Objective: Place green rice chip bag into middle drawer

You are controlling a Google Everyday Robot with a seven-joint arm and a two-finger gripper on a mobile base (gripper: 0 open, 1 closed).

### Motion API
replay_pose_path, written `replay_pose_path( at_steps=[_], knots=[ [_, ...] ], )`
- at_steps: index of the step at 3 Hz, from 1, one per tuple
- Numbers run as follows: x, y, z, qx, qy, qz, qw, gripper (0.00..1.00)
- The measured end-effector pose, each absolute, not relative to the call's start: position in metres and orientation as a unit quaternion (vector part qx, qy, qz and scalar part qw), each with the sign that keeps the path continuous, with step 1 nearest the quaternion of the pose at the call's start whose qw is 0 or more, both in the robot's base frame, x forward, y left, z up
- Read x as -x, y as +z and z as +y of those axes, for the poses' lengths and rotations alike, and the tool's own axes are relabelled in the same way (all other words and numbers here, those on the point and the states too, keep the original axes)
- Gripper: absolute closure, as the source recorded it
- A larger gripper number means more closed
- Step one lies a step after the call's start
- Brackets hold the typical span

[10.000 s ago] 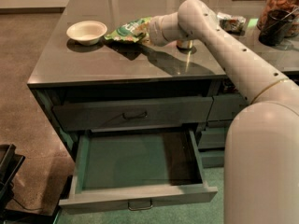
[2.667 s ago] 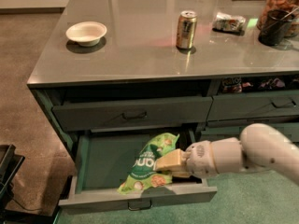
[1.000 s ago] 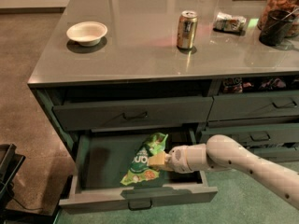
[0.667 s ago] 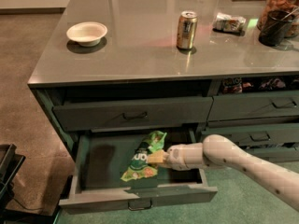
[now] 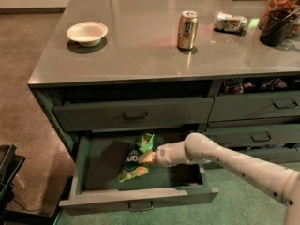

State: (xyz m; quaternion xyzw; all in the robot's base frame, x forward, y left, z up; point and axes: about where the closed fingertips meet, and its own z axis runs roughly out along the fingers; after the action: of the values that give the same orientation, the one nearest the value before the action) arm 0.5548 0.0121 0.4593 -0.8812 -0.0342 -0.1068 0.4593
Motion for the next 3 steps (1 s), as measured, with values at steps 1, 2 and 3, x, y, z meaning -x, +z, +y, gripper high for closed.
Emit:
replay_pose_path(
  at_steps=[1,2,3],
  knots=[
    [-0.569,0.427,0.019,0.893,-0.099,-0.04,0.438,1.0],
    [-0.581,0.401,0.018,0.913,-0.101,-0.046,0.393,1.0],
    [-0.58,0.398,0.019,0.913,-0.098,-0.046,0.393,0.81]
  ],
)
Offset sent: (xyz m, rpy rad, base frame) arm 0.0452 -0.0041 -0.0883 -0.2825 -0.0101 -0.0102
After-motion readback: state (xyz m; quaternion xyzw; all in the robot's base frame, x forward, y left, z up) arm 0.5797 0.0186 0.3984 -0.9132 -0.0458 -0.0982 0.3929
